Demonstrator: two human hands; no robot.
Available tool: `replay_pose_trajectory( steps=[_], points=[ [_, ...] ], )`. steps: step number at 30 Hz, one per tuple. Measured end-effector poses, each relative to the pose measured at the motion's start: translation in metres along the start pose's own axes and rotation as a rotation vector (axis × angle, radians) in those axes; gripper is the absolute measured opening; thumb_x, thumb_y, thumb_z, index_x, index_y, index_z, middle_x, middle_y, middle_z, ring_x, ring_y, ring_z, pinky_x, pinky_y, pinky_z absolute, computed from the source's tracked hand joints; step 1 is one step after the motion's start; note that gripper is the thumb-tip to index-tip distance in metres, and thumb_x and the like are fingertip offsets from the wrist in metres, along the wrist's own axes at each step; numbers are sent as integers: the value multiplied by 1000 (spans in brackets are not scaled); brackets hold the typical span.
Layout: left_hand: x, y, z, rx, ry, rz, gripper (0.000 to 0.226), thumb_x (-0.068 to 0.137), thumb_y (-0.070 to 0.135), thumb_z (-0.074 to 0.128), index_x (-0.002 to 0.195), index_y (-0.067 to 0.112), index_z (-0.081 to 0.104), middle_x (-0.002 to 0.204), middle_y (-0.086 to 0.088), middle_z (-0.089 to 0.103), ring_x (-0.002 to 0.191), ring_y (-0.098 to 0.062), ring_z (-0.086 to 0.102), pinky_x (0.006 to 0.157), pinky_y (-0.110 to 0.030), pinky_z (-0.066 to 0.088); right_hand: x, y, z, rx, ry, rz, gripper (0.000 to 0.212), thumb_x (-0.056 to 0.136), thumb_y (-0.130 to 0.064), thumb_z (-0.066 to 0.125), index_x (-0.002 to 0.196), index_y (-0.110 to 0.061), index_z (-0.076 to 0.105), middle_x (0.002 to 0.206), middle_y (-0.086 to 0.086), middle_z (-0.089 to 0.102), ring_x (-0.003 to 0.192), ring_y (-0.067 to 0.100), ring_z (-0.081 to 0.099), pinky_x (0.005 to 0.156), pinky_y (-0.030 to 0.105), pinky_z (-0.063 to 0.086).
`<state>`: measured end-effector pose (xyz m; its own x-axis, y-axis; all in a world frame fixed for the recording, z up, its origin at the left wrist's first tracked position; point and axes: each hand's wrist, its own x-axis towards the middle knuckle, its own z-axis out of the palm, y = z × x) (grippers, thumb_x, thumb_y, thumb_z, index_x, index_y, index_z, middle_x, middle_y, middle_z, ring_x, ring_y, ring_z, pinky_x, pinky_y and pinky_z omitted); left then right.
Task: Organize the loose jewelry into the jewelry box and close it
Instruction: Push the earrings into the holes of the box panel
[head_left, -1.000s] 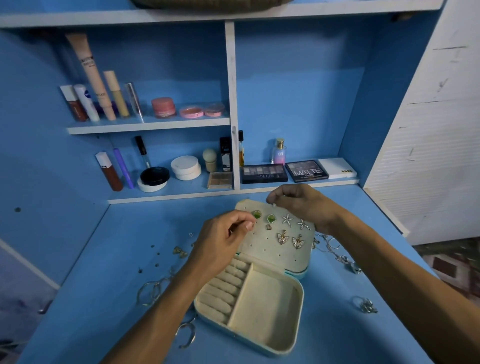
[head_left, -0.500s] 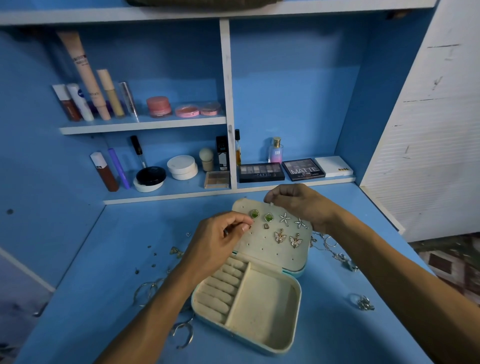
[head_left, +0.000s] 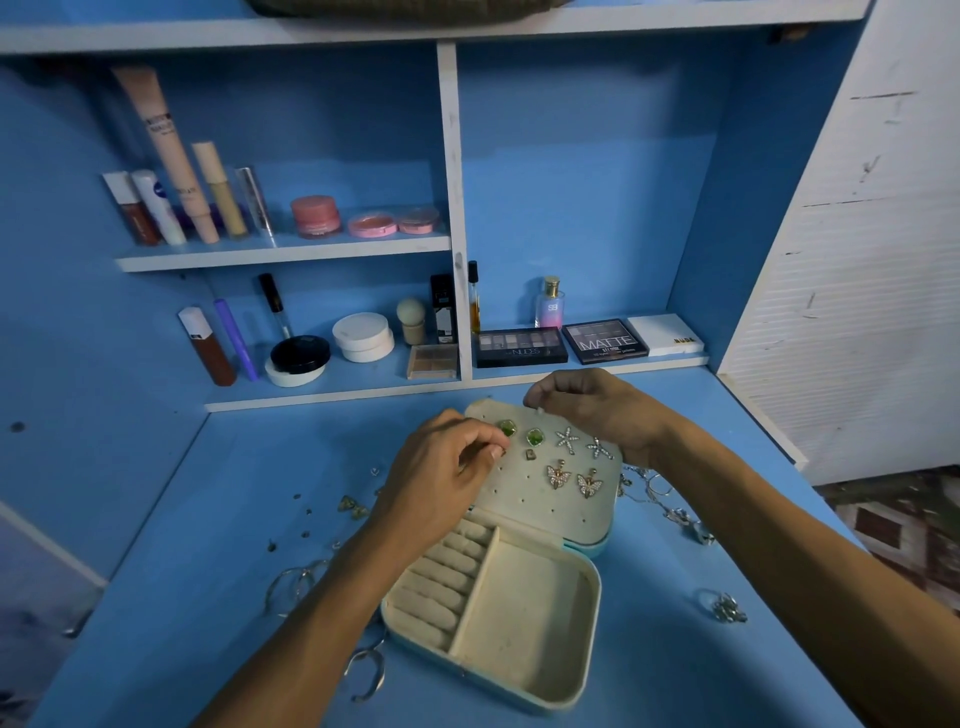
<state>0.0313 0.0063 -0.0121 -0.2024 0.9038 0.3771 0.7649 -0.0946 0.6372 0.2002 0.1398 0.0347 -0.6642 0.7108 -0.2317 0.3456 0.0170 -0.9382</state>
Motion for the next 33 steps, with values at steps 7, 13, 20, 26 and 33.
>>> replay_pose_trajectory(
  steps=[7, 13, 20, 26, 33],
  points=[
    [-4, -3, 9, -12, 160, -108, 34, 86, 34, 77, 114, 22, 61, 114, 7, 55, 104, -3, 51, 90, -29, 50, -2, -1, -1, 33, -30, 25, 14, 101, -21, 57, 102, -14, 70, 94, 11, 74, 75, 20, 70, 59, 26, 56],
    [-4, -7, 4, -195, 63, -268, 69, 85, 41, 77, 144, 27, 43, 128, 9, 59, 117, -2, 54, 99, -21, 44, -3, -2, 0, 59, -53, 11, 14, 101, -19, 58, 98, -16, 71, 90, 10, 74, 72, 20, 69, 63, 31, 55],
    [-9, 4, -11, -411, -4, -242, 29, 88, 27, 77, 114, 29, 63, 103, 13, 74, 95, -6, 70, 83, -29, 59, -14, -8, 0, 129, -169, 9, 16, 100, -10, 56, 97, -13, 72, 89, 10, 72, 71, 17, 67, 61, 26, 55],
    [-36, -1, -17, -311, 101, -119, 28, 86, 29, 77, 108, 28, 60, 99, 19, 68, 98, -6, 65, 83, -14, 49, -19, -12, 9, 167, -304, -54, 10, 98, -8, 58, 99, -5, 68, 75, 4, 66, 57, 7, 56, 53, 15, 47],
    [-62, -12, -17, -141, 152, 69, 30, 87, 21, 78, 109, 29, 59, 104, 19, 63, 103, -5, 63, 87, -17, 48, -26, -13, 26, -190, -468, -153, 13, 97, -1, 59, 100, -6, 70, 86, 6, 70, 74, 12, 64, 72, 23, 54]
  ],
)
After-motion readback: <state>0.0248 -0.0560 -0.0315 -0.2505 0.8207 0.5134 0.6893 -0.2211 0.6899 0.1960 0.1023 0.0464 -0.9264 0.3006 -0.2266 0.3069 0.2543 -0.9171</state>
